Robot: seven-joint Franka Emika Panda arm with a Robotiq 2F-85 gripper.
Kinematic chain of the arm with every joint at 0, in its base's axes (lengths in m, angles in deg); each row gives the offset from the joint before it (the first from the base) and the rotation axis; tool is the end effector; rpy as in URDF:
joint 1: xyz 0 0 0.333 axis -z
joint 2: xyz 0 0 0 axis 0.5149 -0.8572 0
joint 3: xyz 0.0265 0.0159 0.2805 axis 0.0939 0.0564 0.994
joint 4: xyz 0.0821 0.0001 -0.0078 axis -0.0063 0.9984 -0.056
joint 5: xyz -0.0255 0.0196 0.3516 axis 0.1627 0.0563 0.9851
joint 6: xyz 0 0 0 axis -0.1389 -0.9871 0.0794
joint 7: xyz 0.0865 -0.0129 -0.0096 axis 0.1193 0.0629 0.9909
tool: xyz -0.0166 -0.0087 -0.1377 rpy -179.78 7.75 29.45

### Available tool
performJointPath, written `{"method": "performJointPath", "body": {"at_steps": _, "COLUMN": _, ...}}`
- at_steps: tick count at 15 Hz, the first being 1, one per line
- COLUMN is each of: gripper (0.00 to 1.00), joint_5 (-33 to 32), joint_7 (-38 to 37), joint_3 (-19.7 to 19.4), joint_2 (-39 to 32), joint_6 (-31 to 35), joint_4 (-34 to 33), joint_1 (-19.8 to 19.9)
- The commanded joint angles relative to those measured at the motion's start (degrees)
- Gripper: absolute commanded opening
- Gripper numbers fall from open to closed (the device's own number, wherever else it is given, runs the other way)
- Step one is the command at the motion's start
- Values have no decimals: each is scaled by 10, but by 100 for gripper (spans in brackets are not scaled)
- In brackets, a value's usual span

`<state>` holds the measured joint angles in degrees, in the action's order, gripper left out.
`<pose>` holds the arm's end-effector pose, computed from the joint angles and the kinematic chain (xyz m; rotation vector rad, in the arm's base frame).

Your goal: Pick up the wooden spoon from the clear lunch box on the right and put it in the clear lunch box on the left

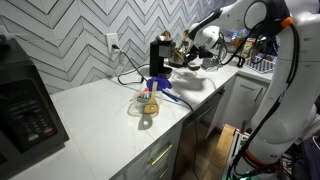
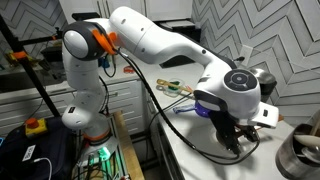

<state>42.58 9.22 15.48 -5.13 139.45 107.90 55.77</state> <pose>0.4669 -0.3739 0.3762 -2.9597 0.4154 -0.7741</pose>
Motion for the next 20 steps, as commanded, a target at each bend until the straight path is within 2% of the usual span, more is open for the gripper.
{"method": "performJointPath", "body": {"at_steps": 1, "gripper": 6, "joint_5": -8, "joint_7": -33, "joint_3": -12, "joint_2": 76, "joint_6": -55, "joint_4": 22, "joint_1": 15}}
{"method": "performJointPath", "body": {"at_steps": 3, "gripper": 6, "joint_5": 64, "joint_7": -8, "joint_3": -18, "joint_2": 117, "joint_6": -74, "joint_4": 24, "joint_1": 22}}
{"method": "performJointPath", "body": {"at_steps": 6, "gripper": 6, "joint_5": 134, "joint_7": 12, "joint_3": -49, "joint_2": 181, "joint_6": -133, "joint_4": 23, "joint_1": 12}}
{"method": "performJointPath", "body": {"at_steps": 9, "gripper": 6, "joint_5": 172, "joint_7": 27, "joint_3": -78, "joint_2": 242, "joint_6": -227, "joint_4": 30, "joint_1": -6}}
{"method": "performJointPath", "body": {"at_steps": 12, "gripper": 6, "joint_5": 210, "joint_7": 67, "joint_3": -88, "joint_2": 304, "joint_6": -279, "joint_4": 69, "joint_1": -27}}
{"method": "performJointPath", "body": {"at_steps": 14, "gripper": 6, "joint_5": 253, "joint_7": 114, "joint_3": -84, "joint_2": 330, "joint_6": -264, "joint_4": 93, "joint_1": -46}}
{"method": "performJointPath", "body": {"at_steps": 16, "gripper": 6, "joint_5": 287, "joint_7": 113, "joint_3": -87, "joint_2": 327, "joint_6": -275, "joint_4": 95, "joint_1": -56}}
{"method": "performJointPath", "body": {"at_steps": 18, "gripper": 6, "joint_5": 254, "joint_7": 82, "joint_3": -72, "joint_2": 292, "joint_6": -211, "joint_4": 83, "joint_1": -41}}
{"method": "performJointPath", "body": {"at_steps": 19, "gripper": 22, "joint_5": 259, "joint_7": 88, "joint_3": -79, "joint_2": 312, "joint_6": -249, "joint_4": 78, "joint_1": -52}}
{"method": "performJointPath", "body": {"at_steps": 20, "gripper": 22, "joint_5": 258, "joint_7": 86, "joint_3": -78, "joint_2": 305, "joint_6": -229, "joint_4": 81, "joint_1": -52}}
